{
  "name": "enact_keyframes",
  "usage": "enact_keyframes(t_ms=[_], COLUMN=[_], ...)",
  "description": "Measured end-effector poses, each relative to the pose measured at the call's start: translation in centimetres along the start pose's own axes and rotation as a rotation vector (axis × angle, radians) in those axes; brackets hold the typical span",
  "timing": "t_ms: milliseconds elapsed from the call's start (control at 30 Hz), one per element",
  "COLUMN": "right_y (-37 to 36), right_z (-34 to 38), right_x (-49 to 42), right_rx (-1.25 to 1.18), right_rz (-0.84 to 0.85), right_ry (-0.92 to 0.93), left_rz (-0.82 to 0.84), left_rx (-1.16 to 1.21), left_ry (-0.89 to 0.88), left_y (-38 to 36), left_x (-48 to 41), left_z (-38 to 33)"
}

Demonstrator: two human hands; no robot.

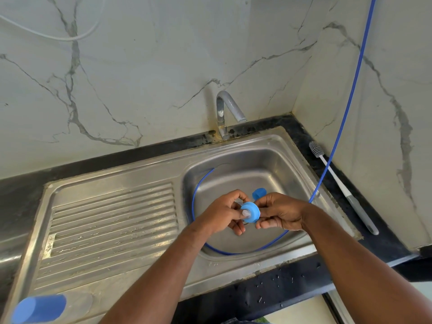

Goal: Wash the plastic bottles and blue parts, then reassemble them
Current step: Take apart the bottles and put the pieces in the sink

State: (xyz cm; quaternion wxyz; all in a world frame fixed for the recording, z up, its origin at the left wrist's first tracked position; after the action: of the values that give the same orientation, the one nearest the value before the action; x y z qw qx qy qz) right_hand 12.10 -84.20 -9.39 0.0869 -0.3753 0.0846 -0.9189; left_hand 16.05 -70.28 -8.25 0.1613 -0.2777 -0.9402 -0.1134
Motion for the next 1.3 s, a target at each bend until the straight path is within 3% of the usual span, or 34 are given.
enact_keyframes(t_ms=[167, 333, 600, 833, 1067, 1300], right_y=[-1.1, -1.0, -0.9, -0.3, 0.5, 0.3], right_z=[0.6, 1.5, 2.4, 2.1, 2.7, 1.9], right_x=[0.1, -0.3, -0.3, -0.9, -1.0, -1.2], right_rx=[-0.012, -0.010, 0.074, 0.073, 0.120, 0.097], right_rz=[0.005, -0.089, -0.207, -0.343, -0.416, -0.344], right_ry=[0.138, 0.235, 0.286, 0.320, 0.372, 0.371], left_rz=[0.000, 0.097, 0.026, -0.113, -0.095, -0.208], left_rx=[0.143, 0.443, 0.531, 0.439, 0.501, 0.260], left_ry=[0.039, 0.157, 0.124, 0.077, 0.123, 0.068], left_y=[0.4, 0.5, 0.5, 1.5, 1.0, 0.6], left_x=[0.5, 1.3, 0.9, 0.2, -0.5, -1.3], left_z=[-0.2, -0.6, -0.4, 0.5, 0.3, 1.5])
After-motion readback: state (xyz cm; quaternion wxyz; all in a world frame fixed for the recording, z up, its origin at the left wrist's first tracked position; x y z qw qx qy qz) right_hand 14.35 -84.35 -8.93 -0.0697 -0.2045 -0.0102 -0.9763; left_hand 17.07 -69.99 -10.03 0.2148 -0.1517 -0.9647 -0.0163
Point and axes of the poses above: each hand's wrist, its own x-axis away from the middle knuckle, its own y-axis out of the back of the hand, z = x × y, the point moved 7 cm from there along -x, towards the middle knuckle, and after that the axes turned 11 degrees about -z, right-handed, at the moved point
